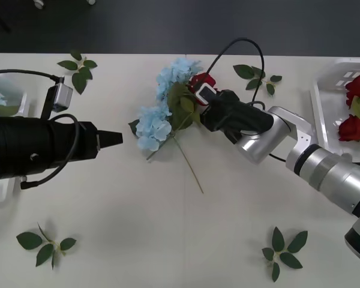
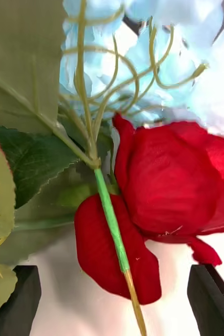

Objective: Put the red flowers into the right box and the blue flowers into the left box

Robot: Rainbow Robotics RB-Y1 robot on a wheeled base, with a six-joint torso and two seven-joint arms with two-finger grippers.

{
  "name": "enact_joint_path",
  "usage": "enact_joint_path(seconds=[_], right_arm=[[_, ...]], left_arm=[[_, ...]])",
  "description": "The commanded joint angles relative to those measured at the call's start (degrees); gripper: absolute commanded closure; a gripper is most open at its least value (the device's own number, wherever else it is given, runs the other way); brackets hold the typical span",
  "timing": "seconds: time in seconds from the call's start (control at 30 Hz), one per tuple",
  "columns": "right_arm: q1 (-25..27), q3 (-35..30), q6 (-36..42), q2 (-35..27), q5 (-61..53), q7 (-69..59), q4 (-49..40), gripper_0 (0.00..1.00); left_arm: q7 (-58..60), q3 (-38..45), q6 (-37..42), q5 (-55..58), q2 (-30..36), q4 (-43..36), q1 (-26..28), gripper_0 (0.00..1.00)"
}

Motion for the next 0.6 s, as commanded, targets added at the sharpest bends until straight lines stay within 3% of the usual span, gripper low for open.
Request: enact_joint_path(seconds=[0.03, 0.23, 0.27, 0.3, 0.33, 0.4, 0.6], right_arm=[[-0.2, 0.3, 0.1, 0.6, 0.1, -3.0, 0.0, 0.18], [-0.2, 0.4, 0.1, 0.5, 0.0, -3.0, 0.9, 0.18], [-0.2, 0.3, 0.1, 0.5, 0.0, -3.0, 0.9, 0.23], [-0.2, 0.4, 0.1, 0.5, 0.0, -2.9, 1.0, 0.41], [-0.2, 0.4, 0.1, 0.5, 0.0, -3.0, 1.0, 0.52], [-0.2, 0.3, 0.3, 0.4, 0.0, -2.9, 1.0, 0.98], [-0.2, 0.4, 0.4, 0.1, 0.0, -2.8, 1.0, 1.00]], left_arm=[[-0.7, 0.7, -0.5, -0.5, 0.7, -2.0, -1.6, 0.00], [-1.3, 1.3, -0.6, -0.2, 0.7, -2.0, -1.3, 0.00], [-1.6, 1.4, -0.8, 0.3, 0.8, -1.9, -1.4, 0.00], [-1.8, 1.7, -0.8, 0.9, 0.9, -1.9, -1.4, 0.00], [-2.1, 1.8, -0.9, 1.3, 0.9, -1.9, -1.3, 0.00], [-3.7, 2.3, -0.9, 2.5, 1.0, -1.9, -1.4, 0.00], [-12.4, 4.6, -0.8, 7.5, 1.9, -0.4, -1.4, 0.00]])
